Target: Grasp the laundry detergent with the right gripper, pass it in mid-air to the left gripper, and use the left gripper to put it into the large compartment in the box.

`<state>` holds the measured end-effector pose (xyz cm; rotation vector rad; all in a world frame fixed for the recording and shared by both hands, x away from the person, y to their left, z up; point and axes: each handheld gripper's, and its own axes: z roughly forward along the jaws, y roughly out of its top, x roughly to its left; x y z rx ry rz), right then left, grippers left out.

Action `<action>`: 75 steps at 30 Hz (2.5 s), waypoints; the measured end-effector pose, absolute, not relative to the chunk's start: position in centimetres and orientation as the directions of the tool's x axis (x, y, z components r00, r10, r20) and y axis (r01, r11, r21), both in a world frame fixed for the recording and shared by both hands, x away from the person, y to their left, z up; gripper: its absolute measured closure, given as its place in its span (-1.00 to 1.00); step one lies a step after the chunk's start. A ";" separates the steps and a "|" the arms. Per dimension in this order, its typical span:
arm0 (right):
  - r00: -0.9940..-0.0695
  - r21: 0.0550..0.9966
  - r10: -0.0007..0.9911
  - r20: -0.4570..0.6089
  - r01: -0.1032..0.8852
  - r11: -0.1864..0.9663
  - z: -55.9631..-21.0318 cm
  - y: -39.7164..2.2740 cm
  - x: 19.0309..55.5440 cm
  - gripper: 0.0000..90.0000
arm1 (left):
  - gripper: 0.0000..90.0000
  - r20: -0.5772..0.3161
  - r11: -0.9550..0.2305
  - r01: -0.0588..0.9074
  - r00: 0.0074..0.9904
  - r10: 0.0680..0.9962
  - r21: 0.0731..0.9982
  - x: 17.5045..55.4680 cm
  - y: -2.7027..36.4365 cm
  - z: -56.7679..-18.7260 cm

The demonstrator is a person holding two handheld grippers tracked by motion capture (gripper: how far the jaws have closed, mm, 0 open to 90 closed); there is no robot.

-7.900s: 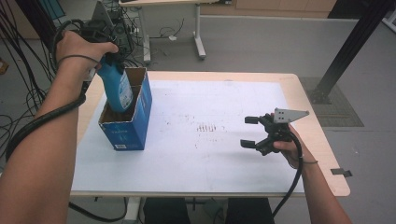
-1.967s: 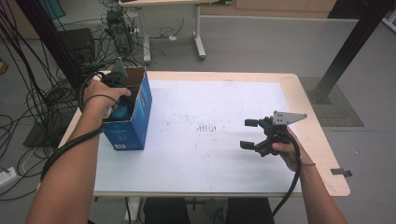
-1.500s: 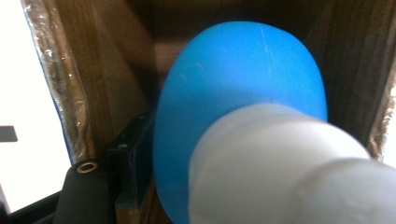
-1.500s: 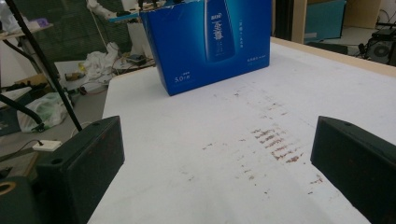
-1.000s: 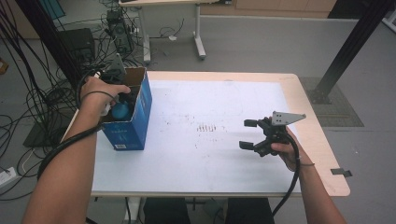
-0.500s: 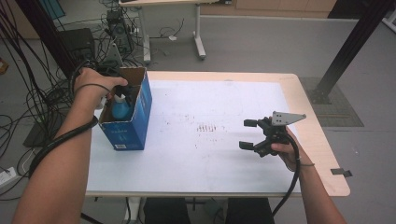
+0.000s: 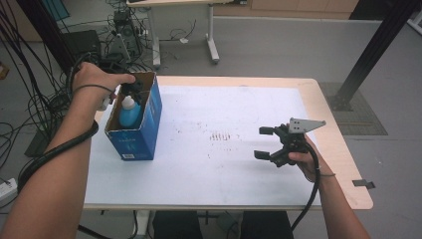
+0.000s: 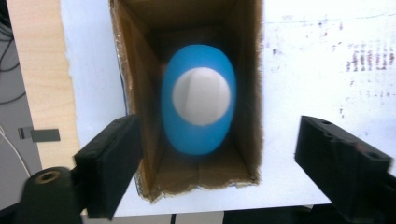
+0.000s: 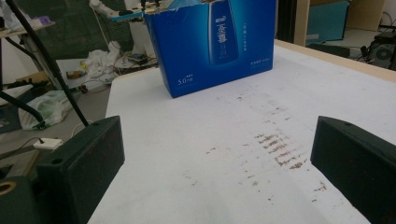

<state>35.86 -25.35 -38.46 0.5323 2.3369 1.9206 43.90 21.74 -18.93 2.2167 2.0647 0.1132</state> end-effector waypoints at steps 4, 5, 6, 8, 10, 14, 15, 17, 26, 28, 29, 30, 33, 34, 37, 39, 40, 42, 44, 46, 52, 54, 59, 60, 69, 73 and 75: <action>-0.936 0.962 0.311 0.165 0.222 0.160 -38.4 -25.4 36.0 -0.94 | -0.76 -0.015 -0.084 0.986 0.088 0.996 0.147 43.5 21.0 -18.1; -0.936 0.961 0.312 0.165 0.223 0.161 -38.5 -25.4 36.0 -0.94 | -0.77 -0.013 -0.088 0.985 0.091 0.996 0.151 43.4 20.8 -17.9; -0.935 0.961 0.313 0.165 0.224 0.162 -38.5 -25.4 36.0 -0.94 | -0.78 -0.013 -0.092 0.983 0.095 0.995 0.157 43.3 20.6 -17.7; -0.936 0.961 0.312 0.165 0.223 0.161 -38.5 -25.4 36.0 -0.94 | -0.80 -0.002 -0.110 0.980 0.112 0.994 0.168 43.1 20.0 -17.3; -0.935 0.961 0.314 0.165 0.224 0.161 -38.5 -25.4 36.0 -0.94 | -0.81 0.007 -0.130 0.976 0.131 0.991 0.172 42.8 19.5 -16.9; -0.933 0.960 0.318 0.168 0.228 0.161 -38.5 -25.5 35.9 -0.94 | -0.82 0.006 -0.155 0.971 0.156 0.988 0.181 42.1 18.5 -16.6; -0.932 0.960 0.319 0.170 0.230 0.162 -38.5 -25.5 35.9 -0.94 | -0.82 0.007 -0.164 0.970 0.166 0.986 0.179 41.9 18.2 -16.6; -0.932 0.959 0.321 0.168 0.230 0.168 -38.5 -25.3 35.9 -0.94 | -0.82 0.006 -0.191 0.966 0.193 0.981 0.175 41.4 17.6 -16.5; -0.925 0.958 0.336 0.176 0.240 0.160 -38.5 -25.2 35.5 -0.94 | -0.89 0.008 -0.312 0.933 0.316 0.949 0.179 39.5 13.9 -15.7; -0.925 0.957 0.337 0.178 0.242 0.159 -38.6 -25.2 35.5 -0.94 | -0.89 0.003 -0.324 0.928 0.329 0.944 0.186 39.2 13.1 -15.6; -0.925 0.957 0.337 0.177 0.242 0.160 -38.6 -25.2 35.5 -0.94 | -0.89 0.012 -0.342 0.922 0.346 0.938 0.181 39.1 12.8 -15.6; -0.923 0.957 0.340 0.178 0.243 0.160 -38.6 -25.2 35.5 -0.94 | -0.89 0.010 -0.353 0.919 0.357 0.934 0.175 38.9 12.5 -15.6; -0.922 0.957 0.343 0.178 0.242 0.156 -38.5 -25.2 35.5 -0.94 | -0.89 -0.009 -0.375 0.909 0.383 0.924 0.179 38.7 11.6 -15.8; -0.922 0.958 0.343 0.177 0.242 0.155 -38.5 -25.2 35.5 -0.94 | -0.89 -0.016 -0.380 0.907 0.389 0.921 0.182 38.6 11.2 -16.0; -0.923 0.959 0.341 0.177 0.240 0.153 -38.5 -25.2 35.5 -0.94 | -0.89 -0.025 -0.396 0.901 0.407 0.913 0.179 38.4 10.4 -16.6; -0.922 0.957 0.342 0.179 0.243 0.155 -38.6 -25.2 35.5 -0.94 | -0.89 -0.033 -0.412 0.894 0.424 0.905 0.173 38.2 9.8 -17.1; -0.923 0.958 0.342 0.179 0.243 0.154 -38.6 -25.3 35.5 -0.94 | -0.89 -0.037 -0.420 0.892 0.431 0.902 0.168 38.2 9.5 -17.4; -0.921 0.958 0.345 0.180 0.243 0.150 -38.7 -25.3 35.5 -0.94 | -0.89 -0.040 -0.425 0.889 0.437 0.899 0.169 38.0 8.9 -18.0; -0.920 0.957 0.346 0.185 0.248 0.147 -38.8 -25.4 35.4 -0.94 | -0.89 -0.050 -0.435 0.886 0.447 0.893 0.163 37.9 8.4 -18.7; -0.919 0.957 0.347 0.186 0.249 0.149 -38.9 -25.4 35.4 -0.94 | -0.89 -0.056 -0.441 0.883 0.455 0.889 0.162 37.7 7.9 -19.4; -0.919 0.955 0.347 0.189 0.254 0.152 -39.1 -25.4 35.4 -0.94 | -0.89 -0.062 -0.465 0.872 0.478 0.876 0.154 37.1 6.6 -21.6; -0.917 0.955 0.352 0.189 0.256 0.152 -39.2 -25.4 35.4 -0.94 | -0.89 -0.053 -0.463 0.874 0.474 0.879 0.151 36.9 6.3 -22.4; -0.914 0.954 0.357 0.191 0.258 0.150 -39.2 -25.6 35.3 -0.94 | -0.89 -0.065 -0.459 0.875 0.472 0.879 0.151 36.7 5.8 -24.1; -0.914 0.955 0.359 0.189 0.257 0.152 -39.2 -25.7 35.3 -0.94 | -0.89 -0.068 -0.452 0.878 0.466 0.882 0.156 36.6 5.8 -24.4; -0.909 0.950 0.364 0.200 0.271 0.154 -39.5 -25.8 35.3 -0.94 | -0.88 -0.053 -0.409 0.898 0.422 0.905 0.161 36.7 5.9 -27.7; -0.909 0.949 0.364 0.202 0.273 0.157 -39.6 -25.8 35.3 -0.94 | -0.87 -0.050 -0.395 0.907 0.406 0.913 0.150 36.8 5.8 -29.4; -0.909 0.949 0.364 0.202 0.274 0.158 -39.6 -25.8 35.4 -0.94 | -0.87 -0.054 -0.387 0.911 0.398 0.916 0.143 36.9 5.8 -30.2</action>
